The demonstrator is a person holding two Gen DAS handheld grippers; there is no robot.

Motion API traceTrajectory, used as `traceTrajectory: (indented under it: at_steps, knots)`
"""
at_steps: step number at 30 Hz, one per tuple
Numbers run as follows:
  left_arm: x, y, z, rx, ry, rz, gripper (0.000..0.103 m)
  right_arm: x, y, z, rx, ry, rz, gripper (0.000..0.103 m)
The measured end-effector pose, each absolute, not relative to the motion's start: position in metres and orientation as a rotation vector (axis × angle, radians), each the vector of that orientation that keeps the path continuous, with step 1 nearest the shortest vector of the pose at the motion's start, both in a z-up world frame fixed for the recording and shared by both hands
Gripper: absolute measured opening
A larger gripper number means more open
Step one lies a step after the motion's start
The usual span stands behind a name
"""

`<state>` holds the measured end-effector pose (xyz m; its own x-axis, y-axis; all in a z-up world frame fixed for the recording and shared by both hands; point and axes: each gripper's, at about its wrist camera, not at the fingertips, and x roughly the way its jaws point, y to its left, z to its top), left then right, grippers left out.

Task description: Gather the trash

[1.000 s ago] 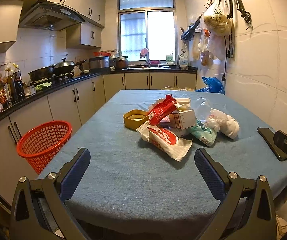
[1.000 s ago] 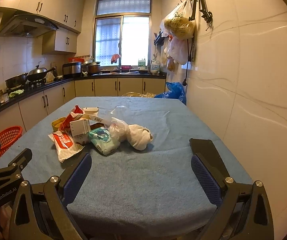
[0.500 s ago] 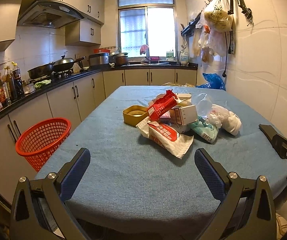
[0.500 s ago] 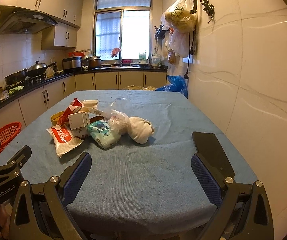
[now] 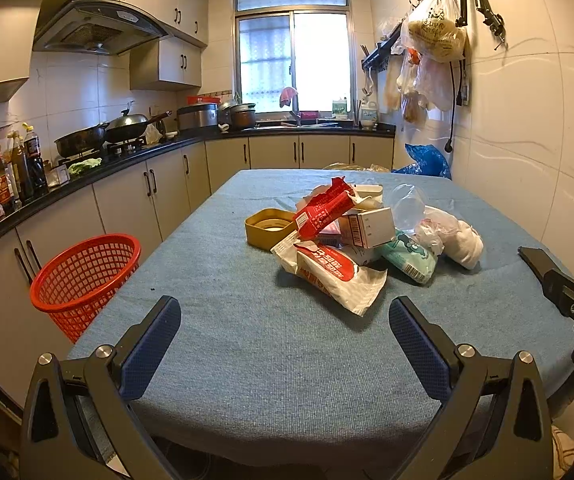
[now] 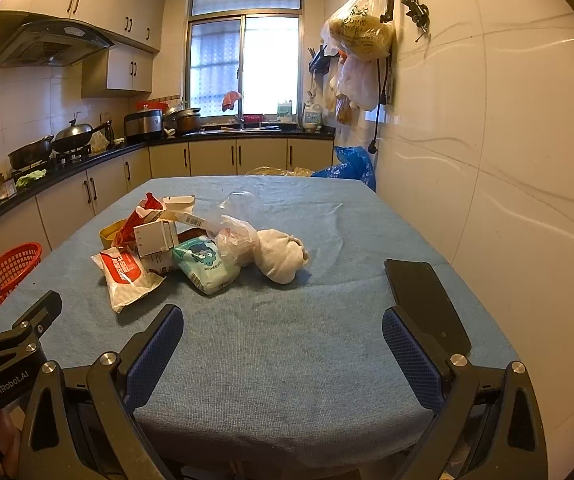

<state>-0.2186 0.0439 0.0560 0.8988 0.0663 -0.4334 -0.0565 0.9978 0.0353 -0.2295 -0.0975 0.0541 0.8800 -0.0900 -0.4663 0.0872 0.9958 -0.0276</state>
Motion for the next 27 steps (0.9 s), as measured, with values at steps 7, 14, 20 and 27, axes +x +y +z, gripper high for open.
traceTrajectory:
  at_steps: [7, 14, 20, 27]
  knots:
    - [-0.216, 0.044, 0.054, 0.021, 0.462, 0.061, 0.103, -0.226, -0.096, 0.05, -0.004, 0.505, -0.089, 0.101]
    - [-0.214, 0.045, 0.052, 0.017, 0.478, 0.057, 0.103, -0.225, -0.097, 0.048, 0.003, 0.516, -0.087, 0.101]
    - [-0.193, 0.051, 0.052, -0.035, 0.565, 0.009, 0.103, -0.214, -0.108, 0.049, 0.031, 0.545, -0.043, 0.101]
    - [-0.148, 0.057, 0.041, -0.136, 0.725, -0.074, 0.103, -0.187, -0.13, 0.049, 0.099, 0.616, 0.039, 0.091]
